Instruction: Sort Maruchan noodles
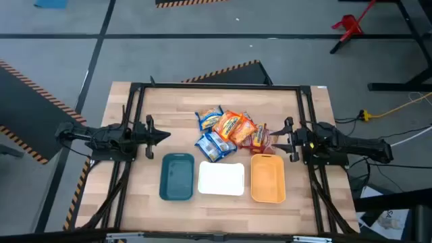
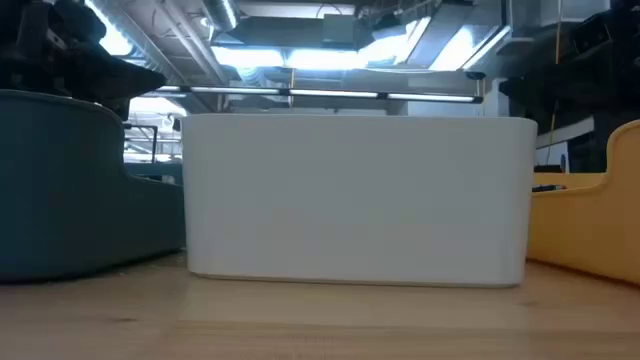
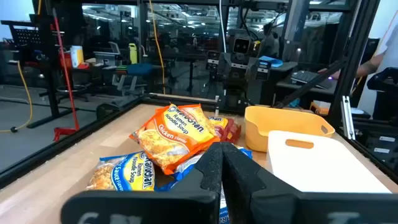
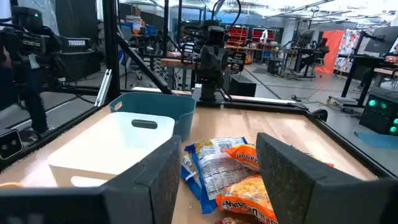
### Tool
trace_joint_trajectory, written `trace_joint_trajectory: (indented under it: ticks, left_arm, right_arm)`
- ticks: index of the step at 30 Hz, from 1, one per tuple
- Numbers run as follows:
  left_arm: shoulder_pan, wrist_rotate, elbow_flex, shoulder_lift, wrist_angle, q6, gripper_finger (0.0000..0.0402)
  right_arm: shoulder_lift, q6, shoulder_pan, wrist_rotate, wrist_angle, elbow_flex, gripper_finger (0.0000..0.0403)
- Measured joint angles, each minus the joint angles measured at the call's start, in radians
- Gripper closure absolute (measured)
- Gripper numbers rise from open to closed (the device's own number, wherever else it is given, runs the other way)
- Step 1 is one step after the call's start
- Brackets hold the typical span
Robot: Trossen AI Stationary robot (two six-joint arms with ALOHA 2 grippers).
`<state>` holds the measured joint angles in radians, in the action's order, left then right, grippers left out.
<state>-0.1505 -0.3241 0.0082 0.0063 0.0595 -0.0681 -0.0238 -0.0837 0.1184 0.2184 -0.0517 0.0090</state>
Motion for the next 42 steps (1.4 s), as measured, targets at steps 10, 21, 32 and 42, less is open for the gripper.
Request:
trace_joint_trajectory:
  ticks: [10, 21, 32, 42]
  left_arm:
    - [0.000, 0.000, 0.000, 0.000, 0.000, 0.000, 0.0401]
    - [0.000, 0.000, 0.000, 0.000, 0.000, 0.000, 0.0401]
    - [0.000, 0.000, 0.000, 0.000, 0.000, 0.000, 0.0401]
    - [0.000, 0.000, 0.000, 0.000, 0.000, 0.000, 0.0401]
  right_arm:
    - [0.000, 0.000, 0.000, 0.000, 0.000, 0.000, 0.0207]
    - [0.000, 0.000, 0.000, 0.000, 0.000, 0.000, 0.0207]
    - [0.000, 0.000, 0.000, 0.000, 0.000, 0.000, 0.0207]
    - [0.000, -0.072, 0.000, -0.013, 0.000, 0.000, 0.0207]
